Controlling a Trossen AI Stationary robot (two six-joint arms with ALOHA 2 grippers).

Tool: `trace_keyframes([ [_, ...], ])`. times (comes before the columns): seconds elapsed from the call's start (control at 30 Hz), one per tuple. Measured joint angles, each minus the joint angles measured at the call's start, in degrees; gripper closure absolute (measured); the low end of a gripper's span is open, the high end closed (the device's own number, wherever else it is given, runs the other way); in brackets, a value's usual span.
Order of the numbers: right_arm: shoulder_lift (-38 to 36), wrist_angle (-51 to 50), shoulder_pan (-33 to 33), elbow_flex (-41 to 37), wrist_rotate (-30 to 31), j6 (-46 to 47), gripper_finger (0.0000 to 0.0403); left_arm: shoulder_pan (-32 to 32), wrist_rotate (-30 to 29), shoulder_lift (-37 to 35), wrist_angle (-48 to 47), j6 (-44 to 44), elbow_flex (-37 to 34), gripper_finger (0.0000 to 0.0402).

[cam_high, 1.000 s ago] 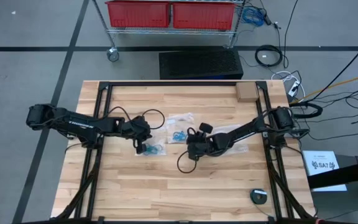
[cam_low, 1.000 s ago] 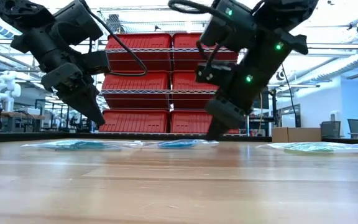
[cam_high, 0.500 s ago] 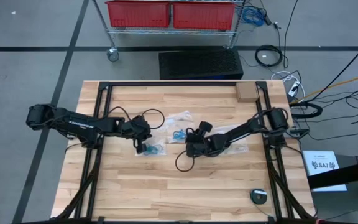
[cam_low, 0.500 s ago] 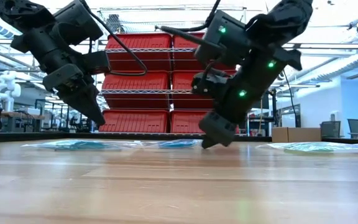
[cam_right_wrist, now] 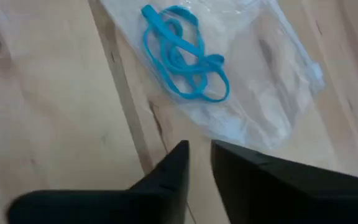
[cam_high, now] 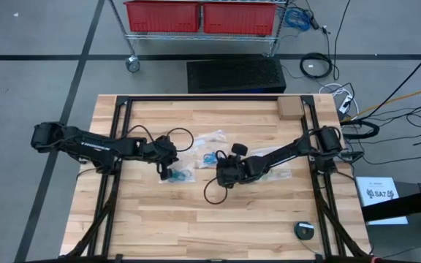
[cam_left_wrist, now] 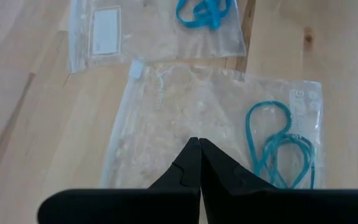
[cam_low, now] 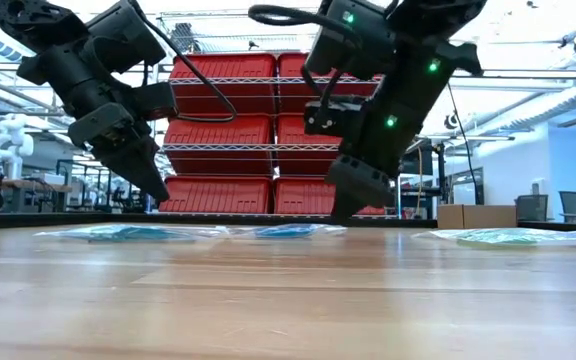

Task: Sort rubber bands
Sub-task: Adjust the packed rubber bands and align them to the center of the table

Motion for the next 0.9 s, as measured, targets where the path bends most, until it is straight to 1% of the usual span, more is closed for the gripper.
trace_keyframes([
  [0.13, 0.84, 0.92, 0.00, -0.07, 0.58, -0.01, 0.0301, 0.00, 0.00, 0.00, 0.01, 0.03, 0.00, 0.0400],
  [0.23, 1.54, 3.21, -0.50, 0.04, 1.94, -0.08, 0.0249, 0.00, 0.00, 0.00, -0.04, 0.04, 0.00, 0.0400],
  [0.3, 2.39, 5.00, -1.32, 0.04, 2.03, -0.08, 0.0222, 0.00, 0.00, 0.00, 0.05, 0.04, 0.00, 0.0400],
  [0.37, 3.56, 5.66, -2.14, 0.03, 2.09, -0.18, 0.0204, 0.00, -0.02, 0.00, -0.10, 0.04, 0.00, 0.0400],
  [0.43, 4.45, 6.17, -2.83, 0.12, 2.37, -0.24, 0.0199, 0.00, -0.02, 0.00, -0.07, 0.04, 0.00, 0.0400],
  [0.5, 4.95, 6.12, -3.16, 0.25, 3.15, -0.29, 0.0207, 0.00, -0.02, 0.00, -0.14, 0.04, 0.00, 0.0400],
  [0.57, 4.97, 5.00, -3.24, 0.26, 3.92, -0.38, 0.0234, 0.00, -0.02, 0.00, -0.08, 0.04, -0.02, 0.0400],
  [0.6, 5.04, 4.56, -3.17, 0.20, 5.03, -0.84, 0.0253, 0.00, -0.02, 0.00, -0.26, 0.04, -0.02, 0.0400],
  [0.67, 4.61, 1.90, -2.58, 0.29, 6.21, -1.85, 0.0304, 0.00, -0.02, 0.00, -0.26, 0.04, -0.02, 0.0400],
  [0.73, 4.18, -1.10, -2.08, 1.26, 6.18, -2.09, 0.0361, 0.00, -0.02, 0.00, -0.21, 0.04, -0.02, 0.0400],
  [0.77, 4.04, -2.27, -1.74, 2.01, 6.23, -1.99, 0.0381, 0.00, -0.02, 0.00, -0.25, 0.04, -0.02, 0.0400],
  [0.8, 3.88, -4.37, -1.40, 2.93, 6.21, -1.69, 0.0390, 0.00, -0.02, 0.00, -0.29, 0.04, -0.02, 0.0400],
  [0.83, 3.79, -7.38, -1.23, 4.06, 5.63, -1.17, 0.0391, 0.00, -0.02, 0.00, -0.22, 0.04, -0.02, 0.0400],
  [0.9, 3.79, -12.18, -1.11, 6.40, 2.09, -0.21, 0.0389, 0.00, -0.02, 0.00, -0.30, 0.04, -0.02, 0.0400],
])
